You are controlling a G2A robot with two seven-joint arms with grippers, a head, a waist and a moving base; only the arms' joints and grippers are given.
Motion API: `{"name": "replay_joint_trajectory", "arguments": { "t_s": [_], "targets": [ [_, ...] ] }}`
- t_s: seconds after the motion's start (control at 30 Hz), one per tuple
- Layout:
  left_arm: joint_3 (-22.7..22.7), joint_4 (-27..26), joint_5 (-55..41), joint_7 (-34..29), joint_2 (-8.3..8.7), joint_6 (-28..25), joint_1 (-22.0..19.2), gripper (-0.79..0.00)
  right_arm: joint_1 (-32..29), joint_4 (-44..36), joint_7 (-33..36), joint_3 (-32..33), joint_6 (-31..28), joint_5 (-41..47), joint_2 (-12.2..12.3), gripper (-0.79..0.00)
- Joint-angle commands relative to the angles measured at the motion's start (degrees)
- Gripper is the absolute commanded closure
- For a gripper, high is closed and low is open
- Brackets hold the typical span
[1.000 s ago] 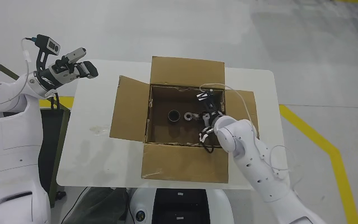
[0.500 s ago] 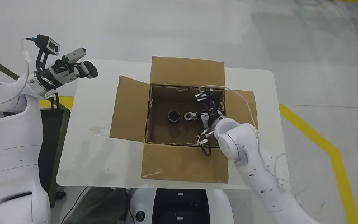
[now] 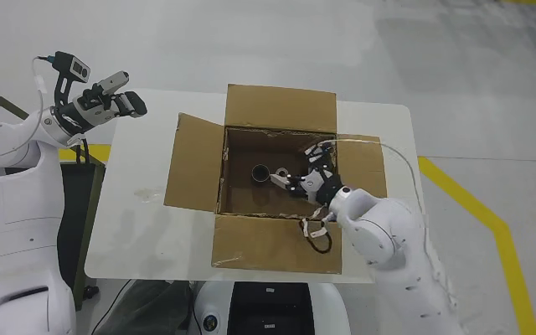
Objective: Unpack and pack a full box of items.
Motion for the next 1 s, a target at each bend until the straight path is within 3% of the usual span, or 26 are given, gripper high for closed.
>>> {"name": "replay_joint_trajectory", "arguments": {
  "t_s": [0.0,0.2,0.3,0.7,0.97],
  "targets": [
    [0.00,0.00,0.00,0.00,0.00,0.00,0.00,-0.785,-1.08,-0.52,-1.29,1.55,-0.64,1.29,0.21,-0.674],
    [0.00,0.00,0.00,0.00,0.00,0.00,0.00,-0.785,-3.73,-1.43,-4.68,6.51,-4.92,10.27,0.80,-0.711],
    [0.00,0.00,0.00,0.00,0.00,0.00,0.00,-0.785,-4.70,-1.52,-5.18,10.13,-6.64,13.46,1.26,-0.785],
    [0.00,0.00,0.00,0.00,0.00,0.00,0.00,-0.785,-9.22,0.76,-6.61,22.16,-13.14,29.19,2.77,-0.785],
    [0.00,0.00,0.00,0.00,0.00,0.00,0.00,-0.785,-12.47,3.58,-8.38,30.14,-14.38,35.89,3.68,-0.785]
  ]
}}
